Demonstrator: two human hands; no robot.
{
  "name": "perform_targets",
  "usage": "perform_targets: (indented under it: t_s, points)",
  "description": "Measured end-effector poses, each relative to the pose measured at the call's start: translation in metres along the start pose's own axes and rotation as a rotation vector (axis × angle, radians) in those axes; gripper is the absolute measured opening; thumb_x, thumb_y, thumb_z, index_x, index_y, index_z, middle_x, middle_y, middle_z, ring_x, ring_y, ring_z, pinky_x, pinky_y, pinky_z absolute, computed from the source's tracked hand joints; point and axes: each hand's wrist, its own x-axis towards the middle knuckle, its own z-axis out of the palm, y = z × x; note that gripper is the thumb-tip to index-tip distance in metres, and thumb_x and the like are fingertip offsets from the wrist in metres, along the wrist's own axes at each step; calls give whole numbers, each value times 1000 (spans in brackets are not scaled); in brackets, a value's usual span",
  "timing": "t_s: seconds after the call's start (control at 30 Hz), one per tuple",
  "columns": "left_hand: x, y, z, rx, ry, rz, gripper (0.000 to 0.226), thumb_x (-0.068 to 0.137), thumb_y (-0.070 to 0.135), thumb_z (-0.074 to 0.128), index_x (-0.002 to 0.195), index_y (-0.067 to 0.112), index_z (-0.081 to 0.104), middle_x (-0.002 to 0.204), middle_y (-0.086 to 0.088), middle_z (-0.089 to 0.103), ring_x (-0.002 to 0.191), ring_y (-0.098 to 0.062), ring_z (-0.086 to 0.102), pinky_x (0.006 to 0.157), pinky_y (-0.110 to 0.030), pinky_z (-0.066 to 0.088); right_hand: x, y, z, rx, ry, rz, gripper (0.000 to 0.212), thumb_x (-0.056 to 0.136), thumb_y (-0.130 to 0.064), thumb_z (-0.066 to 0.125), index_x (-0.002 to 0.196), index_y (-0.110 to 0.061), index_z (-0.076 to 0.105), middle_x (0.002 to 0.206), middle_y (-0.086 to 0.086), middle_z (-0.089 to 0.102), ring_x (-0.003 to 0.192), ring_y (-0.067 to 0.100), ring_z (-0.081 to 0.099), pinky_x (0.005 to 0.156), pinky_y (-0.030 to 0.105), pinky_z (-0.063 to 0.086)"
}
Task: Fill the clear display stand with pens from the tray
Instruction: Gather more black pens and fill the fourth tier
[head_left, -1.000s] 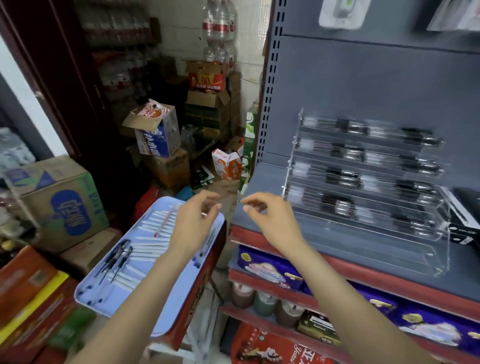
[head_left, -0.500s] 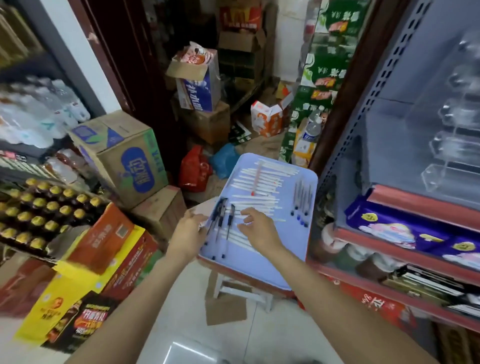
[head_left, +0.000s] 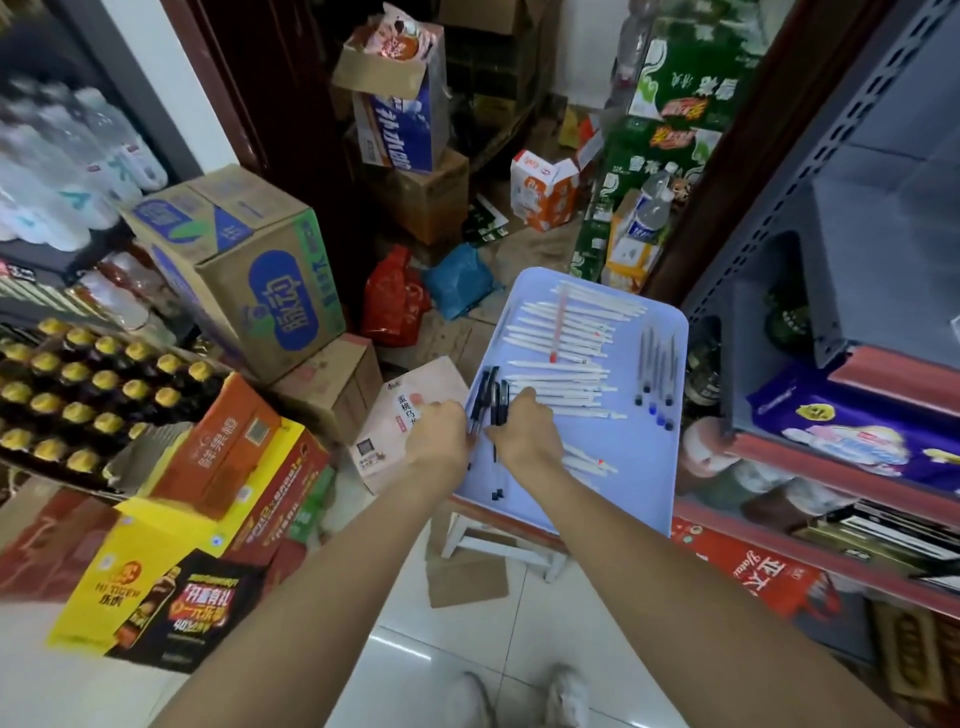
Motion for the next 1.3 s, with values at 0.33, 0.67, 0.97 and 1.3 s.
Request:
perform_targets:
  t_s: [0.33,0.67,0.97,1.3]
  points:
    - [4,-10,-13,-310,-123,-20,43,90,15,57,50,6,44,53,-15,42,57,-24,48,46,-19,28,13,12,-10,371,-53,103,31,80,-13,69,56,-9,48,58,11,50,61,24,50,57,29,40]
    - [-41,43,-67,-574,-48,351,16,98,22,40,92,10,47,81,3,56,73,-13,50,67,-23,36,-27,21,-113,1080,-179,-103,6,84,0,64,86,-3,60,73,11,55,57,14,50,54,19,47]
    - [-80,197,-86,-431,26,705,15,83,25,69,75,25,56,68,12,55,54,-2,44,50,-13,34,-68,90,-256,1141,9,-274,11,83,-2,65,85,-12,60,74,3,66,60,9,61,46,16,43]
    - [-114,372,-35,-218,162,757,17,84,22,67,89,8,60,91,-7,64,87,-23,58,78,-36,46,-82,235,-418,973,303,-408,18,82,-5,67,74,-20,63,68,-9,68,62,4,62,49,13,40]
